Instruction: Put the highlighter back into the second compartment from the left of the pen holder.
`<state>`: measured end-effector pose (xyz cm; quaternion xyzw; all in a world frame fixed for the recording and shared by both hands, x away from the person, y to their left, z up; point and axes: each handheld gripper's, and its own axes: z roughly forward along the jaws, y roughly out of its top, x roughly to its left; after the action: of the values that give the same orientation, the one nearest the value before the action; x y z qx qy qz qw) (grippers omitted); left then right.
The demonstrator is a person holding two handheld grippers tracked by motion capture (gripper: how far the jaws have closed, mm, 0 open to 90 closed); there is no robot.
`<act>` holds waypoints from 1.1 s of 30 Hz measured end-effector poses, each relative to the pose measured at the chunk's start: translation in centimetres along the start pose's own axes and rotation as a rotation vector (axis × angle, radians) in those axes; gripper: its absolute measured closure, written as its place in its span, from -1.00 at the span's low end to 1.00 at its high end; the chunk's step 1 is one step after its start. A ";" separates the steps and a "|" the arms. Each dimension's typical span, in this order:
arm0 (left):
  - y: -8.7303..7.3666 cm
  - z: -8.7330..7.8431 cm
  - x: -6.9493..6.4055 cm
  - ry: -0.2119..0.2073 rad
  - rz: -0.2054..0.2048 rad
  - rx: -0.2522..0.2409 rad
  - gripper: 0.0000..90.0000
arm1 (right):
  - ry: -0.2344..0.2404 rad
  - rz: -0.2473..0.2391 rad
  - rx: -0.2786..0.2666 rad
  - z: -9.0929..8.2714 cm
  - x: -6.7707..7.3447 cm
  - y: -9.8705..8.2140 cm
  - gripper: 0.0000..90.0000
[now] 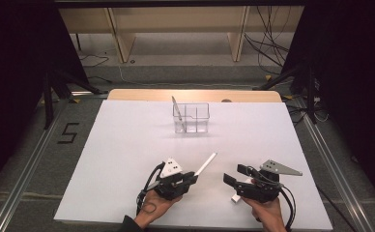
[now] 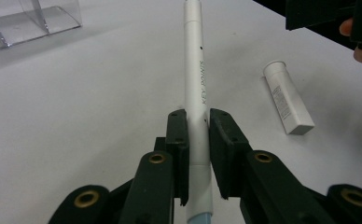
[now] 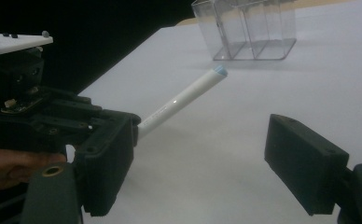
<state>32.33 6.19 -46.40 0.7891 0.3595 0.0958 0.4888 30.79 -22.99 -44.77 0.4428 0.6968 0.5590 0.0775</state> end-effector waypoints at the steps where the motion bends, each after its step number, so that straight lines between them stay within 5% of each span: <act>1: 0.0 0.0 0.0 -0.003 -0.002 -0.007 0.73 | 0.009 0.001 -0.003 0.2 0.0 0.0 -0.45; 22: 0.0 -0.9 0.1 -0.007 -0.005 -0.115 0.73 | 0.090 0.101 -0.008 3.7 0.8 0.8 -0.39; 33: 0.0 -1.3 0.1 -0.008 -0.002 -0.137 0.73 | 0.186 0.212 -0.009 5.6 0.9 1.3 -0.25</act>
<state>31.78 7.13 -45.75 0.7538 0.3508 0.1169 0.5432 34.35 -18.40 -45.37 0.4601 0.6476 0.6058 -0.0449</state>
